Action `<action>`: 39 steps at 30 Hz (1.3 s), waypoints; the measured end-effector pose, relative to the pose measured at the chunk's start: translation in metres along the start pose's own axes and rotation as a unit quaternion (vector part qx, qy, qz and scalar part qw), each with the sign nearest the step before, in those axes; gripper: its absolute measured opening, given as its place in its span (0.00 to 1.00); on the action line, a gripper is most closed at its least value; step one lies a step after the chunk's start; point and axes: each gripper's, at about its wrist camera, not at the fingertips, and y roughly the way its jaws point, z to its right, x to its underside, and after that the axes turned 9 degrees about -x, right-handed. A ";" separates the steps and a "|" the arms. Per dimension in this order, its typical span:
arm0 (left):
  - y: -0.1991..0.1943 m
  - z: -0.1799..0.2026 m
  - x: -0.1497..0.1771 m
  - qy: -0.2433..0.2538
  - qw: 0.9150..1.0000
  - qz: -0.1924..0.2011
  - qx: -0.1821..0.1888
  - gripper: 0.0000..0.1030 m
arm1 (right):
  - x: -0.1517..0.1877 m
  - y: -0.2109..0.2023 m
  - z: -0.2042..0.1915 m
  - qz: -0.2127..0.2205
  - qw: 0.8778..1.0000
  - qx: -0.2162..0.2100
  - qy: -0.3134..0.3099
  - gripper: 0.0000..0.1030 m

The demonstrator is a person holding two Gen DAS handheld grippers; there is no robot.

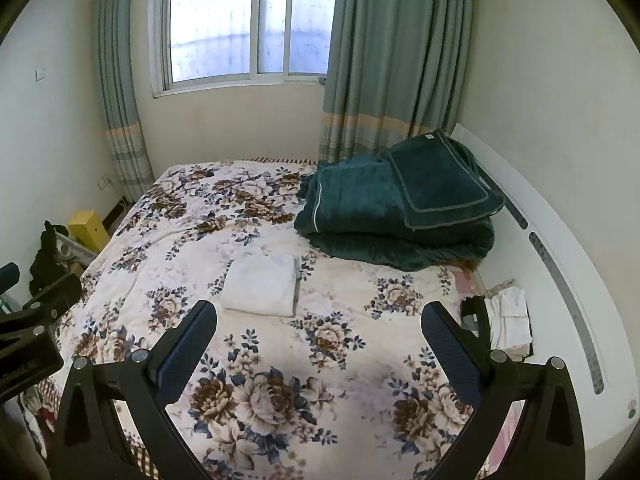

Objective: Fold small clothes

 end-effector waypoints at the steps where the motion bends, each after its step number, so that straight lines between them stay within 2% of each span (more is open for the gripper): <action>1: -0.001 0.000 0.000 0.000 1.000 0.001 -0.002 1.00 | -0.001 -0.001 -0.001 0.002 1.000 0.000 -0.001 1.00; 39: -0.011 0.000 -0.005 0.003 1.000 0.023 -0.003 1.00 | -0.009 0.000 -0.006 0.010 1.000 -0.004 0.005 1.00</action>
